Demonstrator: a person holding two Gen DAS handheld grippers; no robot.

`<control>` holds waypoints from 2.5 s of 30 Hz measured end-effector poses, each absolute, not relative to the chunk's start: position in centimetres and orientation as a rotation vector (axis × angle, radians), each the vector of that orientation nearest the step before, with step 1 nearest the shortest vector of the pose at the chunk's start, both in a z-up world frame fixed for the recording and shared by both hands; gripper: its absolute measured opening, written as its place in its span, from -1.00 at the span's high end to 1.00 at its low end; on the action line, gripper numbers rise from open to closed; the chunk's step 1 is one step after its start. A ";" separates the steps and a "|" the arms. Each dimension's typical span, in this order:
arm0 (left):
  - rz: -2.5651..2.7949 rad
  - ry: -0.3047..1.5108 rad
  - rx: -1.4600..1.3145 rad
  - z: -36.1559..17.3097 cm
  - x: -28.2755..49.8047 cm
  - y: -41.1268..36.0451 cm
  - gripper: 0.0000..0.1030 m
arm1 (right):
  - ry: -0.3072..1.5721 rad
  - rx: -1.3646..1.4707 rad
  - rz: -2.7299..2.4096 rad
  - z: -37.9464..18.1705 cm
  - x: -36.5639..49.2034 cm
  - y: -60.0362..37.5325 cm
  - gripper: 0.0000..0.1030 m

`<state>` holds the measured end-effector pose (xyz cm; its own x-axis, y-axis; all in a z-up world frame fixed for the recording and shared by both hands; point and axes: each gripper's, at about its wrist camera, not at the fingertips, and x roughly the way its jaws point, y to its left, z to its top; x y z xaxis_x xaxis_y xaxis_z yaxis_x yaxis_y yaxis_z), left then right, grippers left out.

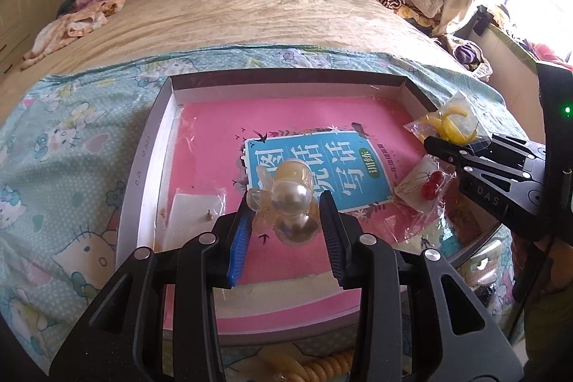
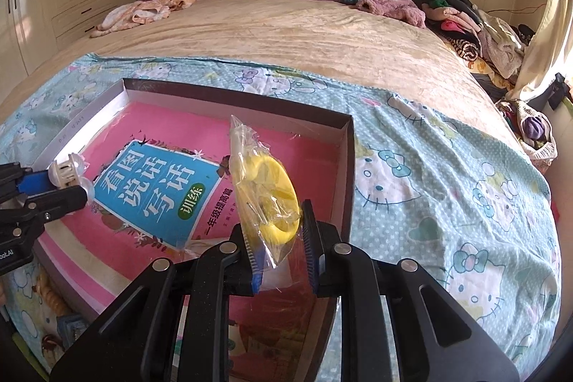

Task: Organize jewelry
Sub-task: 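Carry the pearl earrings and yellow bangle bag into the box and release both, then withdraw both open grippers from the box toward the remaining jewelry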

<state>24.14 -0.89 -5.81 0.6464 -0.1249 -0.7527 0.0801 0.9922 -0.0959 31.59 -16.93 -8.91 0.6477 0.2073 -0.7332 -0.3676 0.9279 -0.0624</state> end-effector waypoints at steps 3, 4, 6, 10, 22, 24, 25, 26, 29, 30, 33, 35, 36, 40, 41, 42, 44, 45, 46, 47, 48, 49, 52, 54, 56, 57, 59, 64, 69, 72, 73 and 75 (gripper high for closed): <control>-0.091 0.855 -0.025 -6.0 24.3 -0.8 0.44 | 0.820 -0.198 0.350 -9.5 31.6 -16.6 0.63; -0.091 0.859 -0.026 -6.1 24.4 -0.8 0.44 | 0.820 -0.193 0.355 -9.5 31.6 -16.6 0.63; -0.093 0.869 -0.032 -6.4 24.5 -0.7 0.44 | 0.824 -0.185 0.368 -9.5 31.5 -16.6 0.60; -0.106 0.882 -0.047 -6.8 24.5 -0.8 0.44 | 0.828 -0.160 0.400 -9.3 30.6 -16.4 0.28; -0.130 0.904 -0.057 -7.3 24.0 -1.1 0.44 | 0.807 -0.103 0.457 -7.9 27.7 -17.1 -0.14; -0.133 0.909 -0.062 -7.3 24.0 -1.1 0.43 | 0.806 -0.080 0.463 -7.7 27.2 -17.5 -0.18; -0.135 0.909 -0.063 -7.2 24.0 -1.2 0.41 | 0.806 -0.071 0.464 -7.6 27.0 -17.7 -0.20; -0.136 0.911 -0.065 -7.2 24.0 -1.2 0.39 | 0.806 -0.065 0.464 -7.5 26.8 -17.9 -0.21; -0.140 0.911 -0.068 -7.1 23.8 -1.3 0.28 | 0.799 -0.049 0.456 -7.1 26.4 -18.6 -0.30; -0.142 0.909 -0.069 -7.0 23.6 -1.3 0.27 | 0.797 -0.043 0.454 -7.0 26.3 -18.8 -0.32; -0.141 0.903 -0.073 -6.7 23.4 -1.4 0.19 | 0.792 -0.033 0.446 -6.6 26.0 -19.2 -0.36; -0.140 0.900 -0.078 -6.4 23.2 -1.3 0.09 | 0.785 -0.030 0.442 -6.3 25.8 -19.5 -0.39; -0.141 0.896 -0.082 -6.2 23.0 -1.2 0.03 | 0.781 -0.028 0.440 -6.2 25.7 -19.6 -0.43; -0.141 0.875 -0.091 -5.2 22.3 -1.1 -0.17 | 0.763 -0.021 0.430 -5.4 25.3 -20.0 -0.54; -0.139 0.870 -0.092 -5.0 22.2 -1.0 -0.20 | 0.758 -0.019 0.430 -5.3 25.1 -20.1 -0.55; -0.135 0.866 -0.094 -4.7 22.0 -0.9 -0.25 | 0.753 -0.017 0.427 -5.1 25.0 -20.2 -0.58; -0.126 0.858 -0.104 -4.2 21.7 -0.7 -0.34 | 0.743 -0.010 0.423 -4.8 24.7 -20.5 -0.62; -0.123 0.851 -0.111 -3.9 21.6 -0.5 -0.44 | 0.742 -0.007 0.422 -4.7 24.5 -20.6 -0.63; -0.122 0.843 -0.117 -3.6 21.3 -0.3 -0.54 | 0.740 -0.005 0.422 -4.5 24.4 -20.6 -0.63; -0.121 0.835 -0.121 -3.2 21.1 -0.1 -0.58 | 0.737 -0.004 0.422 -4.4 24.4 -20.7 -0.63; -0.119 0.829 -0.125 -2.9 21.0 0.0 -0.61 | 0.735 -0.003 0.423 -4.2 24.3 -20.7 -0.63; -0.118 0.823 -0.130 -2.6 20.8 0.2 -0.65 | 0.732 -0.004 0.422 -4.1 24.1 -20.8 -0.63; -0.109 0.803 -0.151 -1.6 20.3 0.8 -0.80 | 0.721 -0.002 0.422 -3.6 23.7 -21.0 -0.63; -0.105 0.791 -0.163 -1.1 19.8 1.2 -0.81 | 0.713 0.001 0.425 -3.2 23.4 -21.1 -0.63; -0.098 0.778 -0.172 -0.6 19.5 1.6 -0.81 | 0.703 0.003 0.426 -2.8 23.1 -21.2 -0.63; -0.095 0.773 -0.175 -0.4 19.4 1.8 -0.81 | 0.700 0.002 0.428 -2.7 22.9 -21.2 -0.64; -0.089 0.764 -0.182 0.0 19.1 2.1 -0.81 | 0.691 0.001 0.429 -2.3 22.6 -21.2 -0.65; -0.072 0.740 -0.197 1.0 18.2 3.0 -0.81 | 0.669 0.001 0.433 -1.3 21.9 -21.3 -0.73; -0.047 0.713 -0.196 1.9 17.1 3.8 -0.81 | 0.644 0.004 0.438 -0.4 21.0 -21.5 -0.74; -0.042 0.705 -0.201 2.3 16.4 4.2 -0.81 | 0.631 0.004 0.439 0.1 20.5 -21.6 -0.74; -0.040 0.701 -0.201 2.5 16.2 4.2 -0.81 | 0.628 0.005 0.440 0.3 20.3 -21.6 -0.74; -0.042 0.697 -0.202 2.7 15.7 4.5 -0.81 | 0.622 0.006 0.444 0.5 19.9 -21.6 -0.74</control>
